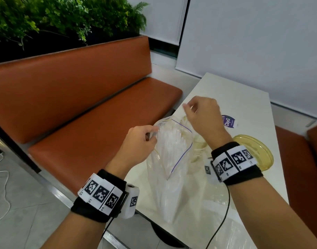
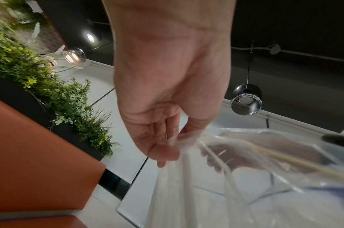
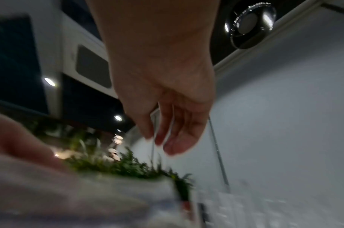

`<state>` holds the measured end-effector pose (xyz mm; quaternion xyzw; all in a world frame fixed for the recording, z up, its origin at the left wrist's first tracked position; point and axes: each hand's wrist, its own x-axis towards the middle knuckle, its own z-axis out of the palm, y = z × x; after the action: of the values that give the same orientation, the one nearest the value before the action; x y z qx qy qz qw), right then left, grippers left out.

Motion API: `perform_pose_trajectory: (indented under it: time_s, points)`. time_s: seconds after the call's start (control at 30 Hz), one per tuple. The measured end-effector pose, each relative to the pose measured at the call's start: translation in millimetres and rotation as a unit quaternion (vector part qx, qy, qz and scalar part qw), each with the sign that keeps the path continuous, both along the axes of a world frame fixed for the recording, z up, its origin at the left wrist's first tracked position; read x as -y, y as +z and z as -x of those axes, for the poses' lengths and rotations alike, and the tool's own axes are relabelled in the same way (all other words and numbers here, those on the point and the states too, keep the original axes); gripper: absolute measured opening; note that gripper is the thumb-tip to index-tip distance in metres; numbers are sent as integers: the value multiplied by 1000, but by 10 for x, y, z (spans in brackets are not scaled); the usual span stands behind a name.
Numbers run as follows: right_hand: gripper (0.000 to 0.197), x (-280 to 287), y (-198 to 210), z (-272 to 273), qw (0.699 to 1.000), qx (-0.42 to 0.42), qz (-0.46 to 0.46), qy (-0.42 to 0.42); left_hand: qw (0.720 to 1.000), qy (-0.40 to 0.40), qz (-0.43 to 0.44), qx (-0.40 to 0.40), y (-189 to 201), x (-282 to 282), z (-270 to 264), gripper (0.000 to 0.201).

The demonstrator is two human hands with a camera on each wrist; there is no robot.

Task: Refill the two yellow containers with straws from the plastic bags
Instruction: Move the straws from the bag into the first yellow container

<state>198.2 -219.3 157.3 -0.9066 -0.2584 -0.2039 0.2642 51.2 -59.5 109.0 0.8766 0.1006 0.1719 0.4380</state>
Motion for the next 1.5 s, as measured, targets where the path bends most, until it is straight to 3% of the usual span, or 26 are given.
perform_pose_trajectory:
  time_s: [0.1, 0.17, 0.27, 0.4, 0.53, 0.67, 0.83, 1.1, 1.2, 1.3, 1.5]
  points:
    - [42, -142, 19, 429, 968, -177, 175, -6, 1000, -2, 7, 0, -8, 46, -17, 35]
    - [51, -183, -88, 639, 936, -242, 254, -32, 1000, -6, 14, 4, 1, 88, -8, 38]
    - [47, -204, -255, 741, 918, -266, 285, -68, 999, -22, 22, 14, 22, 151, 18, 42]
    - [25, -197, -417, 762, 911, -238, 324, -87, 999, -40, 31, 14, 39, 190, 61, 45]
    - [36, -185, -517, 765, 914, -261, 299, -82, 999, -30, 36, 8, 21, 160, 81, 44]
    - [36, -148, -617, 705, 935, -276, 221, -27, 999, 0, 44, 6, -38, 73, 62, 41]
    - [24, -103, -621, 647, 960, -271, 14, 62, 997, 11, 79, 8, -75, 41, 66, 40]
    - [15, -208, -330, 590, 918, -293, -218, 156, 997, 10, 79, 5, -133, 16, 4, 38]
    - [18, -272, -136, 551, 908, -247, -273, 200, 997, 11, 81, 0, -152, 8, -13, 37]
    - [13, -339, 176, 491, 873, -216, -353, 260, 996, 19, 83, -5, -159, 9, -19, 36]
    - [14, -199, 1018, 136, 844, -66, -460, 268, 999, 25, 41, -16, -173, -31, -36, 37]
